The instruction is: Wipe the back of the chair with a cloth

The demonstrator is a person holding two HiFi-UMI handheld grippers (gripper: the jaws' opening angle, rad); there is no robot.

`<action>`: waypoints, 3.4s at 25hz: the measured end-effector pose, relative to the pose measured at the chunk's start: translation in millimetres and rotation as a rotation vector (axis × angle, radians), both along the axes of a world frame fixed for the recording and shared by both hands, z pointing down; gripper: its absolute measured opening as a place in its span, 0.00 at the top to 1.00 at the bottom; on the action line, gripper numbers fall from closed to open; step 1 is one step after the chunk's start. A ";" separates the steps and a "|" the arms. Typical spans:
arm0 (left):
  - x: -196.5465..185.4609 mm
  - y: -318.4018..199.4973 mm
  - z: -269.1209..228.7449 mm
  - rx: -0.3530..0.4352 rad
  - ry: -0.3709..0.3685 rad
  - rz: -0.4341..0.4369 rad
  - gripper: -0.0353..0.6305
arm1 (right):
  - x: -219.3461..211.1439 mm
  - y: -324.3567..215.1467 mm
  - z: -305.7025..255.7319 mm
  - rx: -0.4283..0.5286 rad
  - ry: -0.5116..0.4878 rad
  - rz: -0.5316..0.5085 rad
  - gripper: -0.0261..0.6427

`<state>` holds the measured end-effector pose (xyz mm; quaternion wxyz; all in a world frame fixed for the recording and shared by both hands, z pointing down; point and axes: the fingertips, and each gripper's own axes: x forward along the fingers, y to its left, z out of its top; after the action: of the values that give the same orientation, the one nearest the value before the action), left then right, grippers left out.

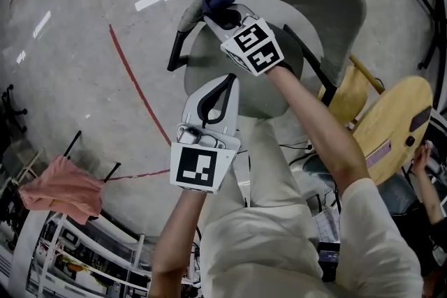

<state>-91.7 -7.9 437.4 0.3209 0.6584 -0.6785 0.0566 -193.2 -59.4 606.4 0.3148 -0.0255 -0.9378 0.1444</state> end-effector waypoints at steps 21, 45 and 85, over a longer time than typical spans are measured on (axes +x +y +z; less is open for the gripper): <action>13.3 6.1 -14.1 0.029 -0.005 0.044 0.94 | 49.6 -4.6 -58.2 -0.070 -0.116 0.173 0.85; 34.8 27.2 1.1 0.002 0.003 0.156 0.94 | 310.6 -33.9 18.9 0.036 0.259 1.278 0.85; 54.5 -18.3 30.7 -0.038 0.003 0.203 0.94 | 317.2 -113.7 54.8 0.100 0.345 1.139 0.85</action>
<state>-37.2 -26.2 468.1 0.3271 0.7177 -0.6064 0.1008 124.0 -173.1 661.2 0.3366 0.5200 -0.7448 0.2480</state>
